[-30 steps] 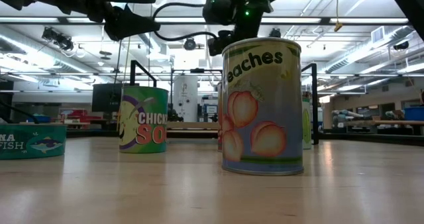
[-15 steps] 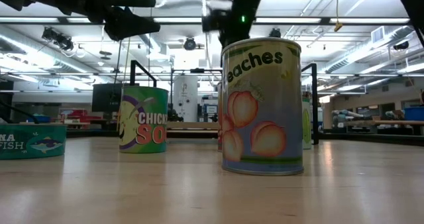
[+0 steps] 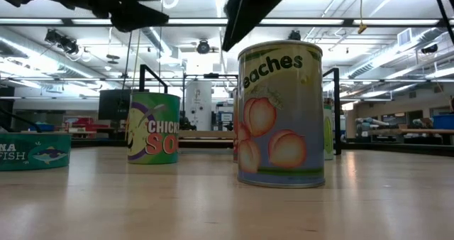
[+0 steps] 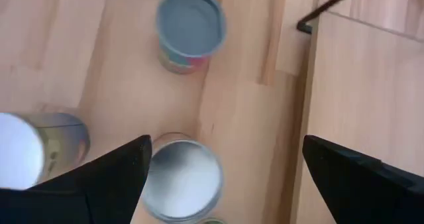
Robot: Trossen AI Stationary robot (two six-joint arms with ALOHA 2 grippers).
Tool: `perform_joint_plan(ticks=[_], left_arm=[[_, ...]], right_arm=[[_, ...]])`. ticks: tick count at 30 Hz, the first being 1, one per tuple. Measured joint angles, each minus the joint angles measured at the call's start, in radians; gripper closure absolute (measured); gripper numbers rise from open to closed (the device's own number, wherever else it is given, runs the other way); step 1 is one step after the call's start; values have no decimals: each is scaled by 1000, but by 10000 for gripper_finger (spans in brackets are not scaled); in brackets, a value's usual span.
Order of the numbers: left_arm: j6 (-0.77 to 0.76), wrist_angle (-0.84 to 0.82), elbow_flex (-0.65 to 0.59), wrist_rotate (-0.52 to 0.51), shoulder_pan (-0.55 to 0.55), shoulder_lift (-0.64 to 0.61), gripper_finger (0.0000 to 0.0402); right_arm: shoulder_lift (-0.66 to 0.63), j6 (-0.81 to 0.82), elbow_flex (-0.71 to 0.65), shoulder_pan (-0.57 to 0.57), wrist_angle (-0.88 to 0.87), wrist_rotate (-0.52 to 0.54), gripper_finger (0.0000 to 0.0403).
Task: Pick and place cans onto a shelf
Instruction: Put the canned peaches on the shelf
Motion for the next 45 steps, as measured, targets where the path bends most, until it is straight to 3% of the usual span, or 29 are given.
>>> perform_joint_plan(ticks=[9, 15, 26, 29, 36, 45], left_arm=[[28, -72, 0, 0, 0, -68, 13], [76, -61, 0, 0, 0, -68, 13], [96, -41, 0, 0, 0, -68, 13], [105, -35, 0, 0, 0, -68, 13], [104, -42, 0, 0, 0, -68, 13], [104, -43, 0, 0, 0, -68, 13]], right_arm=[[-17, 87, 3, 79, -72, 74, 3], [-17, 183, 3, 104, -87, -19, 3], [-17, 94, 3, 123, -68, 71, 3], [-10, 57, -14, 110, -21, 62, 3], [-1, 64, -51, 125, 105, -80, 3], [-1, 93, -162, 231, 319, -79, 3]])
